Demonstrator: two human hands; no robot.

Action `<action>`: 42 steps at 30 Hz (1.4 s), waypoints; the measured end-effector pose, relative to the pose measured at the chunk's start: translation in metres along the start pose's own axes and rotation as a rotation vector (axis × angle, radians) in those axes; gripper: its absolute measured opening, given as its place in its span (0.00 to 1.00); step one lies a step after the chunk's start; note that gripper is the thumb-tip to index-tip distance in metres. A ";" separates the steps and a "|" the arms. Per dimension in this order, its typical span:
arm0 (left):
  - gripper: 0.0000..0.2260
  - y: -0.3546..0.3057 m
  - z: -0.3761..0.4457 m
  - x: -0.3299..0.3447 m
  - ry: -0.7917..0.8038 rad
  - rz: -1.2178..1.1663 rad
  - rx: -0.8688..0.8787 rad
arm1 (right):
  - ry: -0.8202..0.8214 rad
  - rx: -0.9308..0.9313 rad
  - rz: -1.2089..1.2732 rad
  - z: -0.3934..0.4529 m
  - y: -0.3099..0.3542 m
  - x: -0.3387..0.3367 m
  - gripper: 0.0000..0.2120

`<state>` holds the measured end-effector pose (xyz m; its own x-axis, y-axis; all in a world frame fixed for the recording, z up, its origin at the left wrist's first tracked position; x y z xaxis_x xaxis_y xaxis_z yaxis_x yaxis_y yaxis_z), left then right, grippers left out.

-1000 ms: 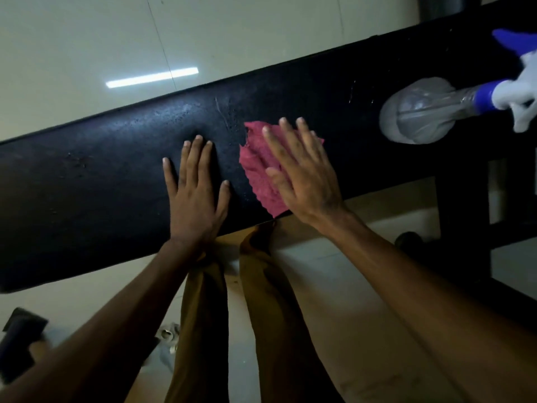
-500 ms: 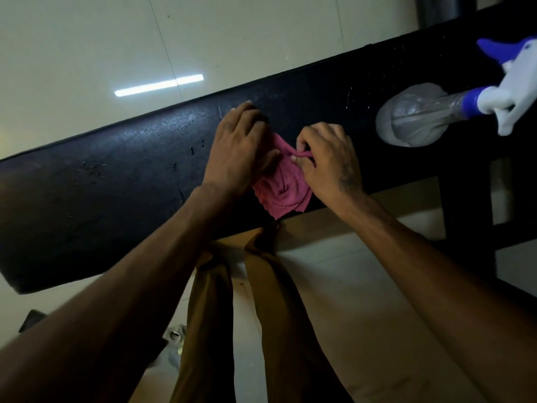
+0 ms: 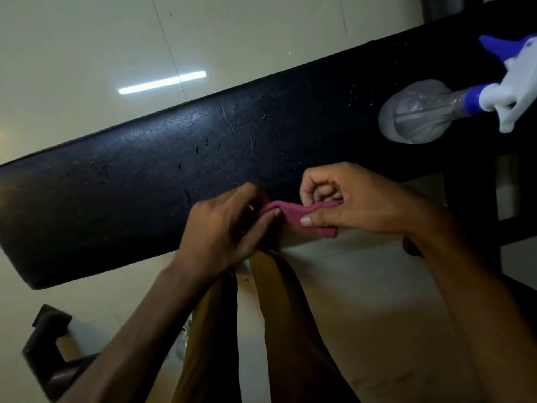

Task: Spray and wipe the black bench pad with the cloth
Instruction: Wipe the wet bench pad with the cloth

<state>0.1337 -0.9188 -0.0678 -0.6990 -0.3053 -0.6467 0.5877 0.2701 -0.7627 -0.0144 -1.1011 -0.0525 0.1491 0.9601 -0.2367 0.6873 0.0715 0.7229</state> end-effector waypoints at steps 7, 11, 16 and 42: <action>0.10 0.024 0.040 0.009 0.004 -0.034 -0.237 | -0.253 0.022 -0.074 0.028 0.003 -0.017 0.06; 0.12 0.058 0.082 0.026 -0.195 0.083 -0.219 | -0.871 -0.064 -0.402 0.062 -0.007 0.019 0.17; 0.13 0.093 0.087 0.036 -0.289 0.235 -0.279 | -0.728 -0.145 -0.640 0.078 -0.032 0.077 0.33; 0.29 0.157 -0.055 0.011 -0.177 0.477 -0.335 | -0.538 -0.201 -1.041 0.105 -0.072 0.075 0.34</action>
<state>0.1956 -0.8294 -0.1938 -0.2948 -0.2190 -0.9301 0.6391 0.6784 -0.3624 0.0216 -1.0626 -0.1907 -0.1025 0.1818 -0.9780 0.5379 0.8371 0.0993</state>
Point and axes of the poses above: each hand's wrist, its own z-axis towards the middle knuckle, its own x-axis out of the palm, y = z × x, the point moved 1 cm from there along z, towards the middle knuckle, and after that the axes turned 13 degrees about -y, right-handed, at the moved point
